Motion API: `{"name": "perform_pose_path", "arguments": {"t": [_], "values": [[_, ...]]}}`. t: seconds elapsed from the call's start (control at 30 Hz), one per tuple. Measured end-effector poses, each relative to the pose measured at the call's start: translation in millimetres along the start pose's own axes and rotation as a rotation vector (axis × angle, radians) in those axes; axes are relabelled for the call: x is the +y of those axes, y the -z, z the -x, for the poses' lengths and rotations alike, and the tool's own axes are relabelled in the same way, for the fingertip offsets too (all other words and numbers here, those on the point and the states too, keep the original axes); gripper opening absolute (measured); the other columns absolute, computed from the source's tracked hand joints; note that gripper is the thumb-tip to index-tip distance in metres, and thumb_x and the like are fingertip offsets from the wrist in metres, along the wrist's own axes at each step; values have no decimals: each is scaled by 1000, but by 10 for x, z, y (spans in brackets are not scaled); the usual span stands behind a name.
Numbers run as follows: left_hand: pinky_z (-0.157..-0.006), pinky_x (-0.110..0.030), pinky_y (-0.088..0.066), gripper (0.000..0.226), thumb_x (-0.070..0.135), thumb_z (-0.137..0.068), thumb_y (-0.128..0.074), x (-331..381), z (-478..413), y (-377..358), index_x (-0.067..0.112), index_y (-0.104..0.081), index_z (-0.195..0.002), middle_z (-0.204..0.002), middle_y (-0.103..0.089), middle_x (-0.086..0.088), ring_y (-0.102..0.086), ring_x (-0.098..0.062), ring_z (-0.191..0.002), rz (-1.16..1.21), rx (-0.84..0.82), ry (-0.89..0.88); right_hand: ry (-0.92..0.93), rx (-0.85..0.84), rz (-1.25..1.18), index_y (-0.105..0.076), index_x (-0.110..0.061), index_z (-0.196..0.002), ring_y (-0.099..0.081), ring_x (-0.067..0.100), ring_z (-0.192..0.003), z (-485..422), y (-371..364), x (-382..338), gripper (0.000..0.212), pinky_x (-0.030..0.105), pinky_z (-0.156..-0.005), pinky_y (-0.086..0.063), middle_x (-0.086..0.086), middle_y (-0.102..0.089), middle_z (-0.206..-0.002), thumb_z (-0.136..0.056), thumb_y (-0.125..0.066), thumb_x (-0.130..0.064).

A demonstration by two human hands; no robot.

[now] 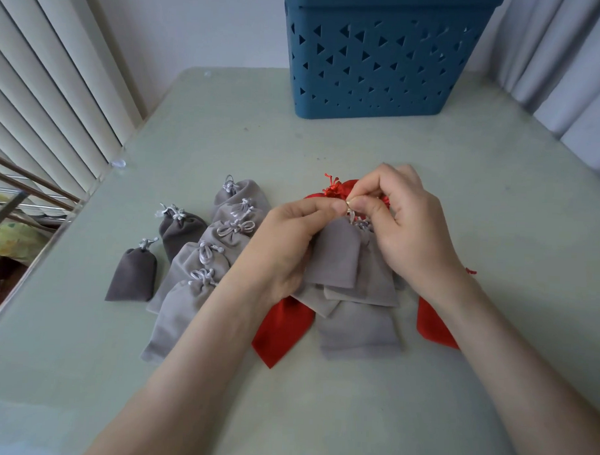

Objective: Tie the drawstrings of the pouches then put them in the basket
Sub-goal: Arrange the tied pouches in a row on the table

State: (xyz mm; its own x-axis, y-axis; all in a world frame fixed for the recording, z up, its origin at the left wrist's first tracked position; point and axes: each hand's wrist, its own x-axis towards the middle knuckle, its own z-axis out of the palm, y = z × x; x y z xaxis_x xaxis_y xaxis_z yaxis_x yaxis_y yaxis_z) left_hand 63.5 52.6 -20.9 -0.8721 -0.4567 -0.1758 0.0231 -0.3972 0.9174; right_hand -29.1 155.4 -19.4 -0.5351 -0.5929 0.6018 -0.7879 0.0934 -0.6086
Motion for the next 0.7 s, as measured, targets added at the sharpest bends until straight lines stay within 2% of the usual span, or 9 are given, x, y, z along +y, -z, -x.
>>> {"name": "perform_pose_path", "arguments": {"t": [0.07, 0.1, 0.17, 0.2, 0.27, 0.37, 0.43, 0.53, 0.7], "values": [[-56, -22, -50, 15, 5, -89, -53, 40, 5, 14, 3, -62, -78, -68, -60, -12, -57, -15, -57, 81, -47, 91, 85, 20, 23, -63, -7, -79, -48, 9, -81, -8, 7, 3, 10, 8, -77, -36, -43, -49, -86, -85, -56, -5], [-55, -22, -50, 16, 5, -89, -52, 50, 9, 22, 3, -62, -76, -64, -61, -11, -57, -15, -55, 105, -68, 119, 120, 26, 38, -63, -8, -78, -49, 11, -83, -9, 6, 8, 11, 15, -80, -40, -39, -50, -84, -85, -55, -7], [-59, -24, -50, 11, 6, -86, -54, 51, 7, 31, 3, -61, -78, -68, -61, -12, -57, -16, -60, 113, -89, 126, 162, 37, 75, -64, -9, -76, -48, 10, -85, -7, 8, 4, 13, 30, -80, -43, -36, -49, -81, -85, -55, -12], [-63, -25, -50, 9, 6, -86, -54, 38, -1, 32, 3, -62, -81, -74, -60, -13, -55, -18, -66, 97, -76, 103, 152, 32, 81, -65, -10, -76, -47, 8, -85, -12, 12, 9, 13, 31, -80, -41, -38, -50, -81, -85, -56, -14], [-70, -27, -47, 12, 3, -89, -53, 6, -13, 29, 4, -63, -81, -82, -59, -16, -54, -21, -74, 36, -14, 7, 37, -16, 29, -65, -14, -80, -50, 6, -84, -27, 15, 13, 9, 28, -81, -39, -40, -54, -84, -85, -59, -17], [-75, -28, -44, 10, 8, -89, -59, -29, -14, -7, 8, -66, -81, -82, -64, -12, -55, -21, -79, -128, 99, -196, -292, -161, -220, -64, -18, -85, -62, 5, -74, -21, 7, 29, 7, 21, -74, -46, -10, -69, -77, -88, -62, -12], [-73, -26, -43, 10, 11, -90, -61, -46, -14, -10, 12, -67, -81, -78, -64, -7, -54, -17, -76, -246, 165, -303, -421, -245, -362, -66, -16, -85, -62, 7, -70, -7, -8, 23, 10, 24, -72, -46, 8, -71, -78, -90, -60, -10], [-72, -27, -43, 9, 13, -90, -62, -81, -16, 1, 15, -67, -83, -78, -64, -6, -53, -17, -74, -328, 218, -380, -496, -280, -480, -67, -11, -82, -60, 15, -72, 7, -12, -4, 13, 31, -72, -46, 17, -71, -83, -91, -59, -8], [-74, -20, -45, 9, 12, -90, -61, -91, -5, -33, 13, -69, -86, -78, -66, 2, -55, -8, -76, -320, 206, -396, -532, -233, -534, -61, -12, -73, -50, 20, -66, 9, -5, -27, 19, 32, -67, -38, 19, -60, -71, -91, -59, -9]]}}
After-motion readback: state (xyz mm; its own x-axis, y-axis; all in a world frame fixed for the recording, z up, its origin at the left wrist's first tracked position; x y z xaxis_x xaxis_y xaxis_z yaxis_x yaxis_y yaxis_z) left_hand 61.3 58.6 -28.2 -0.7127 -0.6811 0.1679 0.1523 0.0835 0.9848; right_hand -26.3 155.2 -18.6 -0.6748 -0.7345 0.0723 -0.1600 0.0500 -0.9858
